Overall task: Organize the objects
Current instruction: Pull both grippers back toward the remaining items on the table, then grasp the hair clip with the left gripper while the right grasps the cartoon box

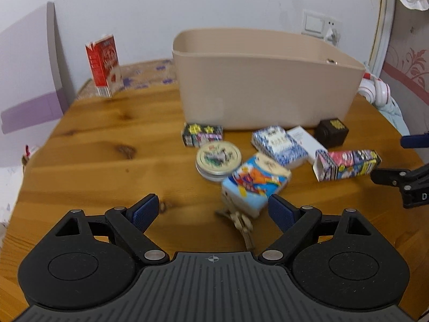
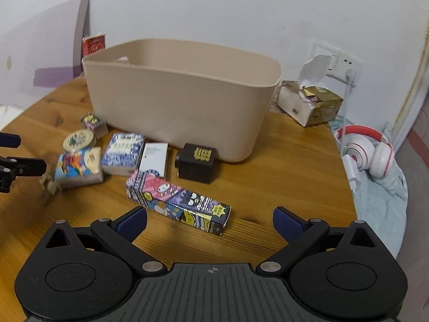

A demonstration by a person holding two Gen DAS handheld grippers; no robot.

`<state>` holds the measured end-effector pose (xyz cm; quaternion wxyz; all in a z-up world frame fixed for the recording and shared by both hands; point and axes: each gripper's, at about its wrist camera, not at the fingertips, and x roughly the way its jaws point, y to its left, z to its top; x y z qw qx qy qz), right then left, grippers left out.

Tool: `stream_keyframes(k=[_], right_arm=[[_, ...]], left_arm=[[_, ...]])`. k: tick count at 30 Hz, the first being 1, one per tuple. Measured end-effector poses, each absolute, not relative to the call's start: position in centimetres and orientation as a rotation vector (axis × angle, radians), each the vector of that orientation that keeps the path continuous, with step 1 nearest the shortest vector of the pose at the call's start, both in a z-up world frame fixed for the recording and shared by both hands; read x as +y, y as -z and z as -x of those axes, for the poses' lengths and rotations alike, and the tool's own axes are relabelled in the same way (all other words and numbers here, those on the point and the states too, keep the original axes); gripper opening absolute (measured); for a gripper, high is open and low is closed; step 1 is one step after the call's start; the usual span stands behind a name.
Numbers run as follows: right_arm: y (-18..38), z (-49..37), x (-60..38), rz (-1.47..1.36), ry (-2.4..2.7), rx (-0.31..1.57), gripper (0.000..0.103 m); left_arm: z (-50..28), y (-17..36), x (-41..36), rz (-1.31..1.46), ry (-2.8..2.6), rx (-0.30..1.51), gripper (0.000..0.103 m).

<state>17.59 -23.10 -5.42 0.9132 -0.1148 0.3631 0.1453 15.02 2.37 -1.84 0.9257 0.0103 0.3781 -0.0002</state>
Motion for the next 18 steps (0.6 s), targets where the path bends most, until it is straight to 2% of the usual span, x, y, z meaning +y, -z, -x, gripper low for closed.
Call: stream_keyframes(k=[14,16,18], right_arm=[[8.1,-20.7,-22.8,0.269,-0.446,0.771,0.102],[8.3,-20.9,-22.3,0.287,-0.484,0.77,0.101],[8.6,-21.2,-21.9,0.303,-0.515,0.781,0.095]], left_arm=[[-15.7,3.6,1.8,0.065,0.029,0.827,0.089],[-15.9,3.8,1.7,0.075,0.039,0.831,0.087],[-16.1,3.9,1.5,0.082,0.049,0.839,0.079]])
